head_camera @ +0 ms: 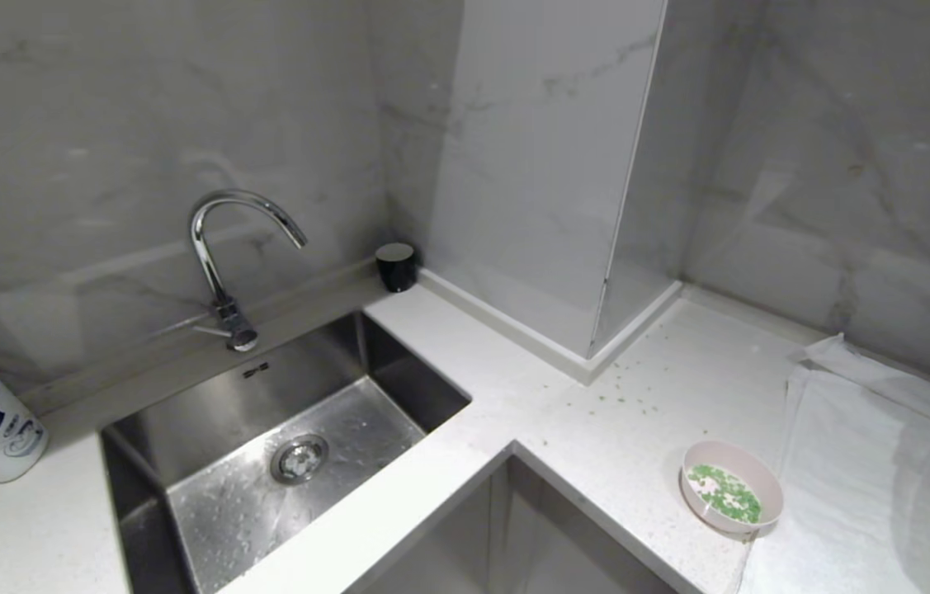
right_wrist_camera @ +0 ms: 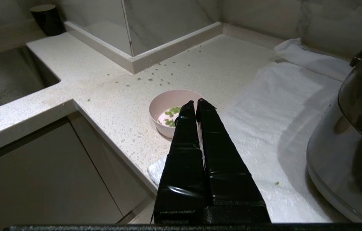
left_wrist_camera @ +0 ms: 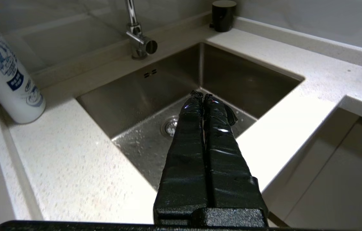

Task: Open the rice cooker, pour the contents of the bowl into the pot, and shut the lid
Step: Turn on the tap

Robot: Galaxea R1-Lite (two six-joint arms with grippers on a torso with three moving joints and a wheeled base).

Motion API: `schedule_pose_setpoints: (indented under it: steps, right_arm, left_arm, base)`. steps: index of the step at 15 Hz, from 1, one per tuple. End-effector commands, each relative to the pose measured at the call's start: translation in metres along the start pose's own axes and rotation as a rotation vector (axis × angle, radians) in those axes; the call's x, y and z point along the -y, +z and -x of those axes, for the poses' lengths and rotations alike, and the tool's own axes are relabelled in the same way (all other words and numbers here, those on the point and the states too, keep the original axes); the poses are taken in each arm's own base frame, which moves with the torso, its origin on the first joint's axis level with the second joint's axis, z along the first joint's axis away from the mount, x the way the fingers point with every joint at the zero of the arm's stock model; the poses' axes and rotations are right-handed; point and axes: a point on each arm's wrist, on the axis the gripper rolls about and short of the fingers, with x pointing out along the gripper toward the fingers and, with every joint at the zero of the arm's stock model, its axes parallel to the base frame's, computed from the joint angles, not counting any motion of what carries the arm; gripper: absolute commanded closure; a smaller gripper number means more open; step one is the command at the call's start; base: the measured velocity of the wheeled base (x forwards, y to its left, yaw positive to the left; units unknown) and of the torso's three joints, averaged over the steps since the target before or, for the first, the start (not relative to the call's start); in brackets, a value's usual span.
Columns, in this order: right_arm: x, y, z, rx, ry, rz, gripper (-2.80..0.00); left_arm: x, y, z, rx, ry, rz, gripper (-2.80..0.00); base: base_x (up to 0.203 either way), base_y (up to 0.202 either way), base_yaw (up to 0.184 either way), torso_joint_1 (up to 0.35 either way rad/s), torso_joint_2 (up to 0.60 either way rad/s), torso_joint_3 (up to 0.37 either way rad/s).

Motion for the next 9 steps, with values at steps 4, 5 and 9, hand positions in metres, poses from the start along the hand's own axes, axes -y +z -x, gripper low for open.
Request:
schedule_pose_setpoints:
  steps: [4, 5, 9]
  right_arm:
    - [0.0, -0.0004, -0.0001, -0.001, 0.0, 0.0, 0.0]
    - [0.0, -0.0004, -0.0001, -0.001, 0.0, 0.0, 0.0]
    - [0.0, -0.0004, -0.0001, -0.001, 0.0, 0.0, 0.0]
  left_arm:
    - [0.0002, -0.0043, -0.001, -0.015, -0.001, 0.0, 0.0]
    - [0.0002, -0.0043, -0.001, -0.015, 0.0, 0.0, 0.0]
    - [0.0001, -0.0043, -0.0009, -0.013, 0.0, 0.006, 0.0]
  base:
    - [0.191, 0.0, 0.0, 0.002, 0.0, 0.0]
    - [0.197, 0.0, -0.001, -0.002, 0.0, 0.002]
    - [0.164, 0.0, 0.002, 0.0, 0.0, 0.001]
